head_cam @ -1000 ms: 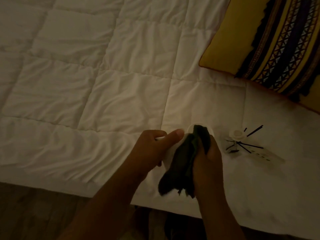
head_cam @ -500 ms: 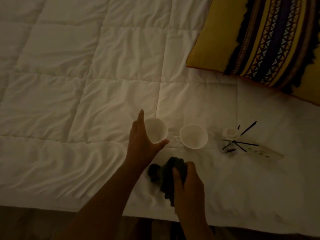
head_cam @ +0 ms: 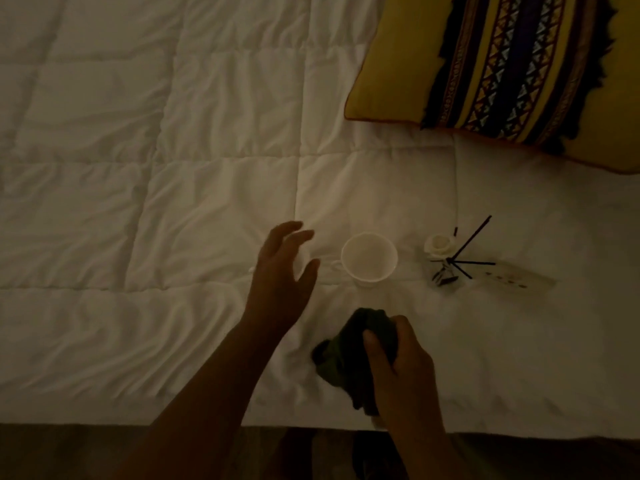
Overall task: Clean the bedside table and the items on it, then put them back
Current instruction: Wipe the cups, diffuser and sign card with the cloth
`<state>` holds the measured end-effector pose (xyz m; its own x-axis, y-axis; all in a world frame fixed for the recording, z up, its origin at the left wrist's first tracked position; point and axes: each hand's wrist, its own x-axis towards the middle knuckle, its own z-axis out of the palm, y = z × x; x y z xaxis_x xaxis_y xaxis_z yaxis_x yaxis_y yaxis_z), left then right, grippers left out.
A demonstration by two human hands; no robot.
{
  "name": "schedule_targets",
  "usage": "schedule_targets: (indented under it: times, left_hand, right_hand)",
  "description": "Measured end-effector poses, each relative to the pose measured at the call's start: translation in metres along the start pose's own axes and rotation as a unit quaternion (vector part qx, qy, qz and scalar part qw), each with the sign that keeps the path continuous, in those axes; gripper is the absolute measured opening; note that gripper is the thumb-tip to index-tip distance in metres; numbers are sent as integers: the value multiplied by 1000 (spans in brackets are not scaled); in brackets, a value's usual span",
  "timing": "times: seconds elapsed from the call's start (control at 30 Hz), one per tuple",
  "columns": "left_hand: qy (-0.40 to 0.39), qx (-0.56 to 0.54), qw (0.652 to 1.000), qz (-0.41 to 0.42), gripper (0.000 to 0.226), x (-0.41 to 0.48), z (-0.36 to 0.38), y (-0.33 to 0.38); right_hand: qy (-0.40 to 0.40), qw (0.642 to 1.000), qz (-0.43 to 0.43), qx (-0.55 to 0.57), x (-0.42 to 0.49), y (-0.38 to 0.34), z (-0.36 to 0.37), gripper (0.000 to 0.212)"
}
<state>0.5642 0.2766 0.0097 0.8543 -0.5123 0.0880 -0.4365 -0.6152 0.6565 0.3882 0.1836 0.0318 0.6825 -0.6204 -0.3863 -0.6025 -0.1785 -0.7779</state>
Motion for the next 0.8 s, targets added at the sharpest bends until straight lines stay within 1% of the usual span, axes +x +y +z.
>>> schedule_targets:
  times: [0.03,0.07,0.13,0.17,0.2,0.27,0.3,0.4,0.47,0.5,0.53,0.6,0.63,0.67,0.73,0.8]
  left_hand:
    - [-17,-17,1000,19,50,4,5,9]
    - [-50,-33,998,17,56,7,12,18]
    - [-155,-61,986,-14,82,12,28,29]
    - [-207,-56,977,-22,94,14,37,30]
    - [-245,-39,968,-19,102,15,46,31]
    - [-277,-23,960,-18,105,16,58,31]
    - [-276,-33,960,-29,102,16,63,32]
    - [-259,-37,963,-70,100,19,69,33]
    - [-259,-31,957,-128,98,24,65,33]
    - [-259,-58,949,-170,94,25,64,34]
    - [-256,-112,936,-215,88,26,60,37]
    - [-244,-236,897,-285,78,21,52,47]
    - [-236,-268,883,-305,74,17,46,52]
    - [-229,-286,875,-316,71,13,41,58]
    - [-203,-301,876,-319,66,5,32,65]
    - [-176,-309,878,-321,64,-1,28,70]
  right_hand:
    - [11,1000,4,5,1,1,-5,22]
    - [17,1000,9,8,2,3,-10,20]
    - [17,1000,13,10,4,7,-17,16]
    - [13,1000,16,13,4,9,-20,16]
    - [15,1000,17,18,5,12,-24,23]
    - [23,999,16,35,7,16,-29,34]
    - [27,999,15,40,7,17,-32,34]
    - [30,998,3,49,10,15,-34,23]
    - [39,997,-7,59,12,10,-36,25]
    - [50,997,-15,56,15,9,-37,26]
    - [63,996,-26,53,17,5,-38,24]
    - [91,993,-56,52,20,-2,-39,17]
    - [102,991,-72,51,22,-7,-38,14]
    - [112,989,-89,49,24,-13,-36,10]
    - [132,983,-127,31,26,-23,-31,6]
    - [140,978,-155,-2,29,-31,-23,11]
